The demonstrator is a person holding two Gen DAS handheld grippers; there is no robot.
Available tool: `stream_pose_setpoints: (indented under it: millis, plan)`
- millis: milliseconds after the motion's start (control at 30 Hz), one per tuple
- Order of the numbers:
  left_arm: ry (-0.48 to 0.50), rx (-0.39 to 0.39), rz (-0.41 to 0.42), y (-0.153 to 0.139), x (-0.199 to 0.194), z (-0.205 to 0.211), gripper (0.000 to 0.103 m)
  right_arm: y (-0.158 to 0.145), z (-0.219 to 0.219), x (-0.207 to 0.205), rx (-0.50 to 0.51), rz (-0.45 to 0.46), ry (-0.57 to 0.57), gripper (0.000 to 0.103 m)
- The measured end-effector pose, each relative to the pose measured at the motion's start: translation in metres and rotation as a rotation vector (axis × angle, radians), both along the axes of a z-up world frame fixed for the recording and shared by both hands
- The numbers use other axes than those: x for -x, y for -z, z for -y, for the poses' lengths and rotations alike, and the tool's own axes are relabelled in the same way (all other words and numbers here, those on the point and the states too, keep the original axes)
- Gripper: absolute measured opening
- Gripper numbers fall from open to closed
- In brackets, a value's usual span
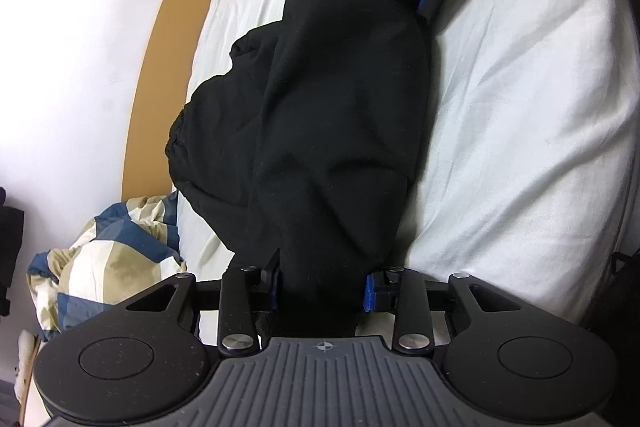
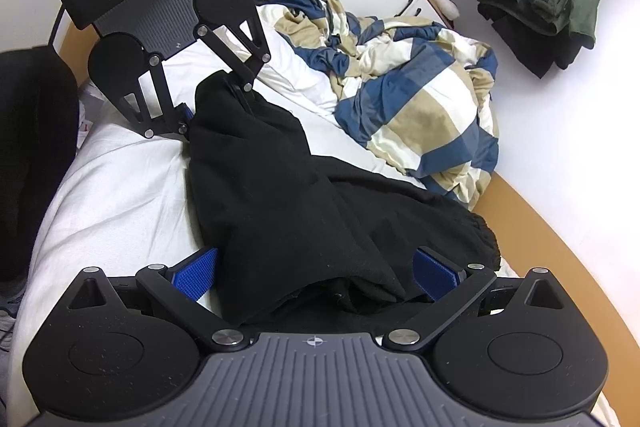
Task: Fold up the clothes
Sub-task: 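Grasp the trousers' end with both grippers and lift it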
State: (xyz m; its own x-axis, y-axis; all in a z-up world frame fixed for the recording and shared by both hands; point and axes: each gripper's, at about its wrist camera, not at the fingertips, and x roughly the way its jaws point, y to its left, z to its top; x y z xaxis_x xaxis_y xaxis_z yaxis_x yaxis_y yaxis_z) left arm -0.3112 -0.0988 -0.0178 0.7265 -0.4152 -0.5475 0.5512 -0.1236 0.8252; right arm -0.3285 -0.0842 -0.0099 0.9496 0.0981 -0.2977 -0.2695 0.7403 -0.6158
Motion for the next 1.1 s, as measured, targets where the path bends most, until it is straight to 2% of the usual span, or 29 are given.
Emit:
stream_pose_setpoints:
  millis: [233,433,533,567,633,733,767,800,933,1067,1100]
  plan:
    - [-0.006,0.022,-0.012,-0.002,0.002,-0.003,0.030,0.002,-0.002,-0.002,-0.012,-0.021,0.004,0.103]
    - [-0.007,0.047,-0.047,-0.010,0.000,-0.006,0.032,0.004,-0.009,0.000,0.020,0.016,0.016,0.102]
    - [-0.001,0.064,-0.114,-0.020,-0.010,-0.008,0.033,0.002,-0.014,-0.001,0.038,-0.045,0.024,0.093]
    - [0.011,0.060,-0.124,-0.022,-0.012,-0.009,0.033,0.001,-0.018,0.000,0.072,-0.051,0.023,0.089]
    - [0.046,0.050,-0.128,-0.025,-0.013,-0.011,0.033,0.005,-0.032,0.004,0.224,-0.028,0.016,0.082]
    - [0.085,0.030,-0.126,-0.020,-0.013,-0.014,0.032,0.014,-0.058,0.006,0.473,-0.018,0.008,0.063]
    - [0.102,0.023,-0.116,-0.019,-0.013,-0.015,0.032,0.018,-0.064,0.004,0.511,-0.053,0.001,0.051]
    - [0.112,0.014,-0.109,-0.018,-0.013,-0.016,0.031,0.019,-0.065,0.001,0.509,-0.069,0.007,0.045]
    - [0.140,0.017,-0.075,-0.012,-0.011,-0.021,0.031,0.020,-0.064,-0.010,0.476,-0.101,0.032,0.045]
    - [0.144,0.063,-0.130,-0.017,-0.021,-0.025,0.031,0.020,-0.067,-0.016,0.495,-0.120,0.044,0.044]
    - [0.141,0.081,-0.149,-0.018,-0.021,-0.027,0.031,0.020,-0.069,-0.017,0.506,-0.127,0.047,0.038]
